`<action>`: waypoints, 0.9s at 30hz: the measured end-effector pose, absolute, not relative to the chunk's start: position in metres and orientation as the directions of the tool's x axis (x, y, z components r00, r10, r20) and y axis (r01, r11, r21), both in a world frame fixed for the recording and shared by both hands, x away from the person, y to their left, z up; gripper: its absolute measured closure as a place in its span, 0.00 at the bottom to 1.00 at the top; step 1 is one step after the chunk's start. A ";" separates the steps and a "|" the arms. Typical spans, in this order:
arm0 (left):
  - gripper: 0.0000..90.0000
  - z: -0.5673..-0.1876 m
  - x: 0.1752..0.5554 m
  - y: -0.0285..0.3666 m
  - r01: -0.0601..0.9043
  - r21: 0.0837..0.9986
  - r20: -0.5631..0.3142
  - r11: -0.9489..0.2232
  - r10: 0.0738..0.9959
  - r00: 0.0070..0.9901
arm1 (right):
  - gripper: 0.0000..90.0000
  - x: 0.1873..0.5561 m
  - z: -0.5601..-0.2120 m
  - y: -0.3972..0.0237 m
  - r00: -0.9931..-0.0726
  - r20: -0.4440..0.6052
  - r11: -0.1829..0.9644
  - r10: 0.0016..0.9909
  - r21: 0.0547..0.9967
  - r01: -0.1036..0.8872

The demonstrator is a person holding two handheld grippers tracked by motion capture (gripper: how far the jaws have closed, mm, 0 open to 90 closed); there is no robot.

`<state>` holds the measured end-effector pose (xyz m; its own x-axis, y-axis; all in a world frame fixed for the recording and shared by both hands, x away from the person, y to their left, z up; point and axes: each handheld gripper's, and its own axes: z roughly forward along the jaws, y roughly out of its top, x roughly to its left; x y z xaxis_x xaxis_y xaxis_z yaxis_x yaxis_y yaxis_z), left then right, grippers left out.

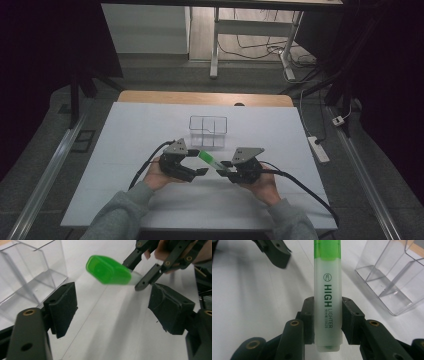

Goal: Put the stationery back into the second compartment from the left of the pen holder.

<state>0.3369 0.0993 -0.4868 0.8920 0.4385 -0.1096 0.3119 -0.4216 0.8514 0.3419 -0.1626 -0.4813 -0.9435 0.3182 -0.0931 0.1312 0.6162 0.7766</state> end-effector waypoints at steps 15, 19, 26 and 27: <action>0.60 -0.494 0.343 0.086 0.305 0.868 -0.162 -0.391 0.357 0.920 | 0.72 0.341 -0.484 -0.158 -0.952 -0.064 0.587 0.298 0.799 0.130; 0.62 -0.495 0.343 0.085 0.323 0.861 -0.172 -0.393 0.372 0.912 | 0.72 0.341 -0.484 -0.158 -0.946 -0.086 0.598 0.311 0.792 0.125; 0.55 -0.491 0.347 0.097 0.380 0.874 -0.246 -0.304 0.396 0.884 | 0.72 0.341 -0.486 -0.159 -0.938 -0.114 0.616 0.327 0.778 0.120; 0.55 -0.491 0.348 0.098 0.383 0.874 -0.250 -0.298 0.401 0.881 | 0.72 0.340 -0.486 -0.158 -0.938 -0.117 0.617 0.326 0.778 0.118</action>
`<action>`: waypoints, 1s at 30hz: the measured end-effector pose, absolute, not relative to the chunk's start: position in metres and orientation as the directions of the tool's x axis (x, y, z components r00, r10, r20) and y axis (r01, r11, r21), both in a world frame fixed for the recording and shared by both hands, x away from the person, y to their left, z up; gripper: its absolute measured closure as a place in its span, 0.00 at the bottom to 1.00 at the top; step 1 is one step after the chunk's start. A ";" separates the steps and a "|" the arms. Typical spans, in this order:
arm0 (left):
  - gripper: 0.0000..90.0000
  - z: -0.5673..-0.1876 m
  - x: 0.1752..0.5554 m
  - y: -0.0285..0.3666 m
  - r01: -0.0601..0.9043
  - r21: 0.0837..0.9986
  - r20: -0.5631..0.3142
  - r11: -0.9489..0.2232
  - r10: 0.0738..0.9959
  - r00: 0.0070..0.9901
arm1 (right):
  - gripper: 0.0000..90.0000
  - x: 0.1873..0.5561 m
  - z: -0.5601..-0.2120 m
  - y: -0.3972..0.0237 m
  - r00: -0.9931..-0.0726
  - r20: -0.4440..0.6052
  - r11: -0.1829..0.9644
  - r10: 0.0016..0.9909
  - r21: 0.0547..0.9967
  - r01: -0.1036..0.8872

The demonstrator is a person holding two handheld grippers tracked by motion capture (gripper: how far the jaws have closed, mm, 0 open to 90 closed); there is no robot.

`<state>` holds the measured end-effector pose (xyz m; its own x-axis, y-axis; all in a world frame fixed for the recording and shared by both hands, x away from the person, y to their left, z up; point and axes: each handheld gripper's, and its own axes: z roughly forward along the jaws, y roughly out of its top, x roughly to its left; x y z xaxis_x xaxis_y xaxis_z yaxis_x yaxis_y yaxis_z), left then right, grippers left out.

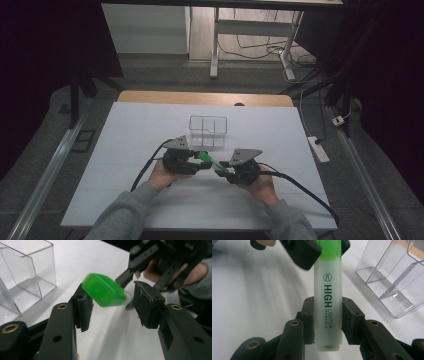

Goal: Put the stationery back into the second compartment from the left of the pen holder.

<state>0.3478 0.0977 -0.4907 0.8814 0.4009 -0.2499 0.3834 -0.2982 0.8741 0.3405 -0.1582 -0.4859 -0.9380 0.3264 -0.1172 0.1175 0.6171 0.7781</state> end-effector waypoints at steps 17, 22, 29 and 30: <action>0.77 -0.492 0.351 0.093 0.491 0.829 -0.381 -0.268 0.373 0.846 | 0.71 0.338 -0.494 -0.151 -0.928 -0.196 0.678 0.316 0.731 0.077; 0.77 -0.487 0.350 0.095 0.487 0.830 -0.367 -0.272 0.392 0.844 | 0.62 0.340 -0.489 -0.155 -0.925 -0.156 0.640 0.347 0.760 0.112; 0.77 -0.475 0.350 0.108 0.462 0.851 -0.323 -0.249 0.445 0.835 | 0.52 0.341 -0.483 -0.175 -0.899 -0.099 0.577 0.426 0.795 0.186; 0.77 -0.473 0.351 0.111 0.458 0.856 -0.319 -0.241 0.451 0.834 | 0.52 0.341 -0.483 -0.179 -0.895 -0.089 0.569 0.438 0.797 0.200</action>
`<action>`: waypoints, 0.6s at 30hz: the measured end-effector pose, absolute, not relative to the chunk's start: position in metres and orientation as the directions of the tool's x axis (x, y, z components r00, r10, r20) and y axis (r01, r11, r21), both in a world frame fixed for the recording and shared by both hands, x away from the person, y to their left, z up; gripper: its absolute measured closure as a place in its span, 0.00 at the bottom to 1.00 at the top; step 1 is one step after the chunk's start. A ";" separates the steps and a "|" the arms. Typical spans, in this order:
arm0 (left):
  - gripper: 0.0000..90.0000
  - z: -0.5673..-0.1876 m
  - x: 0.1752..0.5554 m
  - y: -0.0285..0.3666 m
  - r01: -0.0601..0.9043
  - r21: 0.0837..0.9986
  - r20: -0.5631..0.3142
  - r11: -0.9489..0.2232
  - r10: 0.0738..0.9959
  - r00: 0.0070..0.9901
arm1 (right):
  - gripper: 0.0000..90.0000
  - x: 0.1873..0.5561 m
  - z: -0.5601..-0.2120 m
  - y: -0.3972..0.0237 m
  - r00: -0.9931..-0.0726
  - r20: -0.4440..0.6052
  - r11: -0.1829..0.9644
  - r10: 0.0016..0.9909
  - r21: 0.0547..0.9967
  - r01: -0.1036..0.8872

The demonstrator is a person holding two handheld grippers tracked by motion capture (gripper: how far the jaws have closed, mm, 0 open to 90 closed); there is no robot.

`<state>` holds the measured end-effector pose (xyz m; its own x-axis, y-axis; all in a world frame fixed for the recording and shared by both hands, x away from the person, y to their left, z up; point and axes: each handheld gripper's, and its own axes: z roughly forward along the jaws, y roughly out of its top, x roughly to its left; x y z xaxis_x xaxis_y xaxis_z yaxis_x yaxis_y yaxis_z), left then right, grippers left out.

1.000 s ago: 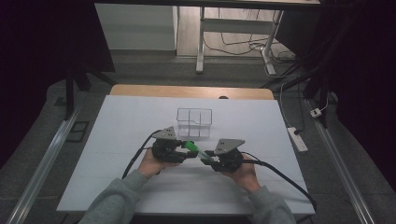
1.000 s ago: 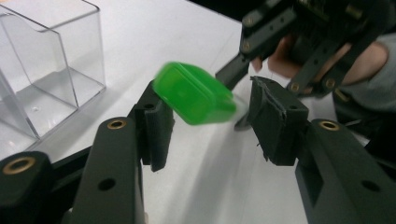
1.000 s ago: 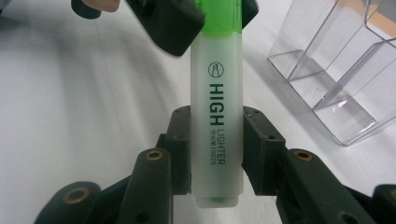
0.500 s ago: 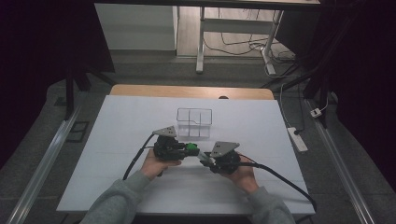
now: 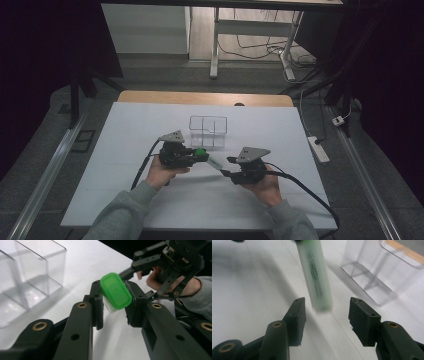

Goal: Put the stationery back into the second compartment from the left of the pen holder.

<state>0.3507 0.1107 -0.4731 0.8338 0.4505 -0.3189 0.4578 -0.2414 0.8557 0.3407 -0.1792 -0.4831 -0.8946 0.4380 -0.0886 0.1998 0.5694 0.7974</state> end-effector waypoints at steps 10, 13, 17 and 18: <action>0.77 -0.444 0.370 0.127 0.430 0.881 -0.287 -0.197 0.500 0.817 | 0.50 0.337 -0.486 -0.222 -0.836 -0.051 0.541 0.546 0.784 0.305; 0.77 -0.434 0.380 0.128 0.420 0.887 -0.269 -0.192 0.523 0.809 | 0.50 0.337 -0.486 -0.229 -0.824 -0.045 0.536 0.565 0.779 0.326; 0.77 -0.424 0.395 0.130 0.420 0.887 -0.254 -0.191 0.558 0.790 | 0.50 0.336 -0.486 -0.234 -0.818 -0.046 0.541 0.574 0.771 0.336; 0.77 -0.422 0.399 0.130 0.423 0.885 -0.251 -0.194 0.567 0.784 | 0.50 0.336 -0.487 -0.235 -0.816 -0.045 0.540 0.576 0.770 0.339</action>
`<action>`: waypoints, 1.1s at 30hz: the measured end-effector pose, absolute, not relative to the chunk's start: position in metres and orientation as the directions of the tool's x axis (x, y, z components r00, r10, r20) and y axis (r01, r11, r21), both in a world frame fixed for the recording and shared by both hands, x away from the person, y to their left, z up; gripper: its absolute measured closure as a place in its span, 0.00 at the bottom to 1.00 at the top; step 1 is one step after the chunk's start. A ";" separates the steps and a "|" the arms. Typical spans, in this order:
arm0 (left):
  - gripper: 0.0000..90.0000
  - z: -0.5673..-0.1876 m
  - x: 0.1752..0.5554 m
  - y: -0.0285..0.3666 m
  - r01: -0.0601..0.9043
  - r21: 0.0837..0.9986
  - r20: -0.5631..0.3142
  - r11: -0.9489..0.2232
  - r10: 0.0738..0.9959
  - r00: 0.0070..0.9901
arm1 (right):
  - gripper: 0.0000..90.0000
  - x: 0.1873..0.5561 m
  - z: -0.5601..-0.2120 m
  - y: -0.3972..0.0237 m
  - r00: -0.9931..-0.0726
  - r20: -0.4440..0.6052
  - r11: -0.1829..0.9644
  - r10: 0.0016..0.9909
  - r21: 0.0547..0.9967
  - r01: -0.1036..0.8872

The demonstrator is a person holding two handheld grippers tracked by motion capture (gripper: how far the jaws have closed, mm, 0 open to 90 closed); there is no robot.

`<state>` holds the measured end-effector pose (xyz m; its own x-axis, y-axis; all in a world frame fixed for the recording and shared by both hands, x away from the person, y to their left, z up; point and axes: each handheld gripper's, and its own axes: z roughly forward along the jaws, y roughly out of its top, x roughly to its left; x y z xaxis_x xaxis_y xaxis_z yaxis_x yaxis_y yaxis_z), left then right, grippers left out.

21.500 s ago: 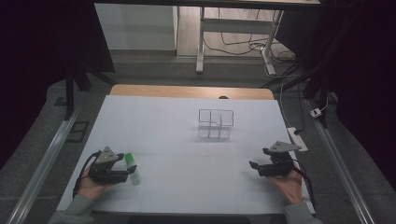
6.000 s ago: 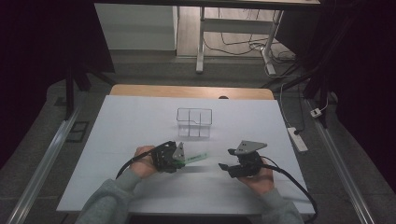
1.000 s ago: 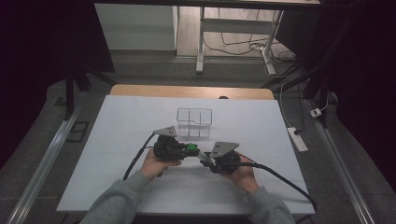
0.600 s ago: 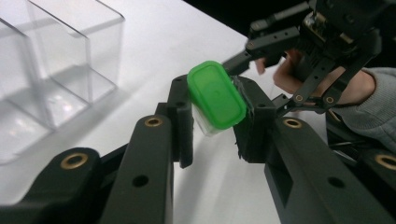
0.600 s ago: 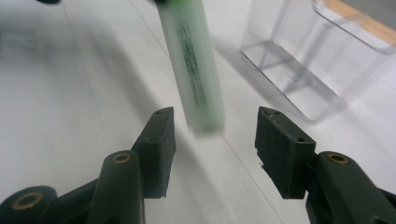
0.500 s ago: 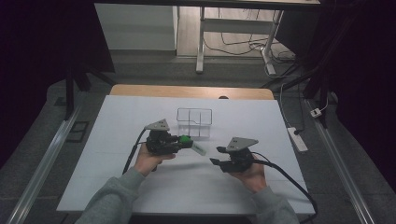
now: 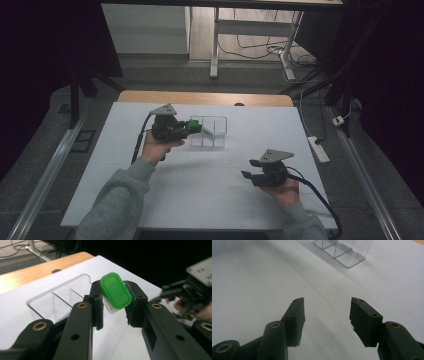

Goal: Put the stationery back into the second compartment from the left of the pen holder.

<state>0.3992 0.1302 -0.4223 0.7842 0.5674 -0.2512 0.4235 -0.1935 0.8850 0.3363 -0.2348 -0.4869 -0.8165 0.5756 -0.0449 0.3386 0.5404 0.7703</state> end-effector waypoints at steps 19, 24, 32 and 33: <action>0.76 -0.410 0.440 0.117 0.450 0.835 -0.161 -0.319 0.639 0.752 | 0.49 0.335 -0.490 -0.238 -0.818 -0.056 0.564 0.572 0.752 0.343; 0.68 -0.412 0.439 0.112 0.437 0.841 -0.157 -0.318 0.630 0.761 | 0.49 0.335 -0.492 -0.237 -0.819 -0.056 0.569 0.570 0.746 0.345; 0.41 -0.412 0.417 0.124 0.408 0.848 -0.113 -0.339 0.637 0.763 | 0.49 0.335 -0.491 -0.240 -0.814 -0.058 0.565 0.578 0.749 0.347; 0.41 -0.414 0.412 0.127 0.406 0.845 -0.105 -0.349 0.637 0.764 | 0.49 0.335 -0.491 -0.241 -0.813 -0.054 0.561 0.580 0.750 0.351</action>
